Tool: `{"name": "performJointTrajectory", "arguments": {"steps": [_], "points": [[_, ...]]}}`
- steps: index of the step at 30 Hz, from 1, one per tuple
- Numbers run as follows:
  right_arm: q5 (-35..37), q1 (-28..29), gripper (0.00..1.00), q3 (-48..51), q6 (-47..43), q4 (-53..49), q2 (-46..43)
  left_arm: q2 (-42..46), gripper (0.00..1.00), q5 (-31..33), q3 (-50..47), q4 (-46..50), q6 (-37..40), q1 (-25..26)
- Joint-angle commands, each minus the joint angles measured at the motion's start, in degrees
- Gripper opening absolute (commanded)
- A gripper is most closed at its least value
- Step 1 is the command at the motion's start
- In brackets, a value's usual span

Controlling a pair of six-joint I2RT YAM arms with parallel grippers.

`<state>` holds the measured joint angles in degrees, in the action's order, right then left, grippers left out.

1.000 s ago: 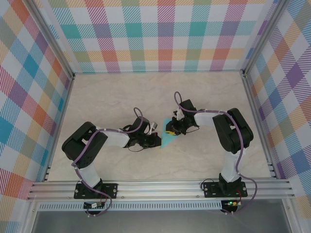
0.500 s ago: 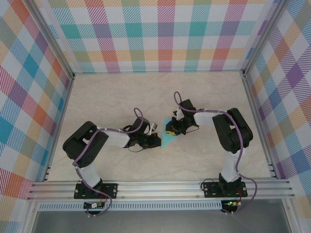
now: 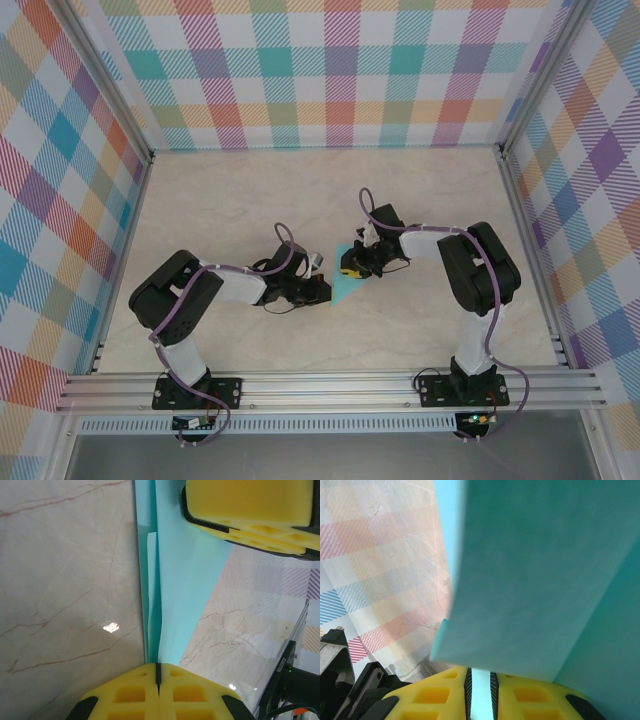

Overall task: Fold a paper plane with a square sheet of paper (pick it up from the middle)
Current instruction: Fourth fold the wing at the center of the table.

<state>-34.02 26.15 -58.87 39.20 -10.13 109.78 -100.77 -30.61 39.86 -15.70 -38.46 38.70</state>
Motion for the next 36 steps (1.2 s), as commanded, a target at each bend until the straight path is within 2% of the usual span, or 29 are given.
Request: {"name": "performJointTrajectory", "arguments": {"steps": [1, 14, 25, 29, 36], "points": [[-1.7, 0.3, 0.19, -0.9, 0.4, 0.3, 0.1, -2.0, 0.0, 2.8, -3.7, 4.9, -1.8, -0.5], [-1.8, 0.8, 0.18, -1.5, 0.6, 0.5, 0.3, -3.0, 0.0, 3.0, -3.7, 4.1, -2.7, -0.5], [1.5, 0.9, 0.19, -2.9, 0.4, -3.5, 3.0, -2.8, 0.0, 3.4, -3.7, 4.8, -2.7, -0.5], [4.0, 0.8, 0.16, -3.8, 0.2, -6.8, 4.1, -2.8, 0.0, 3.5, -3.6, 5.2, -2.8, -0.5], [2.2, 1.1, 0.16, -3.4, 0.2, -5.0, -0.1, -2.9, 0.0, 3.9, -3.5, 5.9, -2.8, -0.5]]}}
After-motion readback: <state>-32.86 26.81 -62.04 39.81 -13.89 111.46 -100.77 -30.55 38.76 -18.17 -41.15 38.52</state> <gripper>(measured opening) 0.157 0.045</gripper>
